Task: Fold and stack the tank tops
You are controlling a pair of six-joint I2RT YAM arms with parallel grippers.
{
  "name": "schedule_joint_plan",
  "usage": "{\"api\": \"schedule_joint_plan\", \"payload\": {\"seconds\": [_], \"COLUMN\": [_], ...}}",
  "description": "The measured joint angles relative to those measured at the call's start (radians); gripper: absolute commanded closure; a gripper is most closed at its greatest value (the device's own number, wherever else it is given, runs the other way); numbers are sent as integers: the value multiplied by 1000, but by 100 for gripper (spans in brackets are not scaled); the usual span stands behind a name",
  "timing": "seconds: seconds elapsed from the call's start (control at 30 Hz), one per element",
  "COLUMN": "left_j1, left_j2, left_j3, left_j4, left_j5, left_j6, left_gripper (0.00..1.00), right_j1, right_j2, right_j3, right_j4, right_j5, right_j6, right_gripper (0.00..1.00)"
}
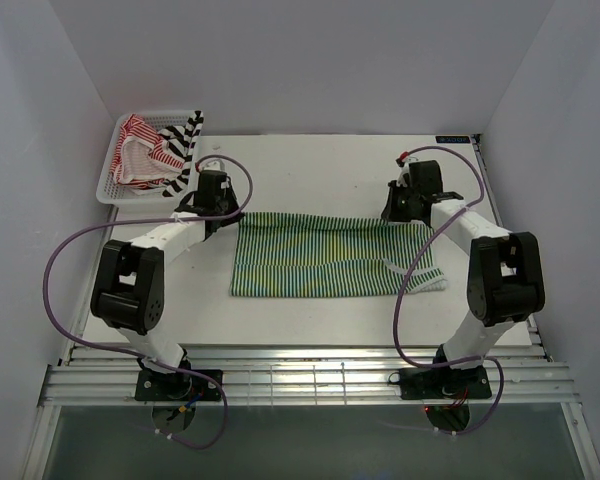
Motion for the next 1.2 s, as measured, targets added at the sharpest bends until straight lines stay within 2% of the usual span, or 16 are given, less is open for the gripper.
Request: {"api": "schedule_joint_plan", "payload": {"seconds": [0.13, 0.63, 1.0, 1.2], "left_j1": [0, -1, -1, -1], "left_j2": [-26, -124, -131, -153], "left_j3": [-91, -267, -312, -335], "left_j4": [5, 64, 88, 76], "left_j5": [-2, 29, 110, 114], "left_j6": [-17, -72, -113, -124], "left_gripper": [100, 100, 100, 100], "right_j1": [0, -7, -7, -7], "right_j2": [-44, -94, -134, -148], "right_j3": [-54, -173, -229, -235], "right_j4": [0, 2, 6, 8], "right_j5": [-8, -55, -76, -77], "right_j6": [0, 1, 7, 9], "right_gripper": [92, 92, 92, 87]}}
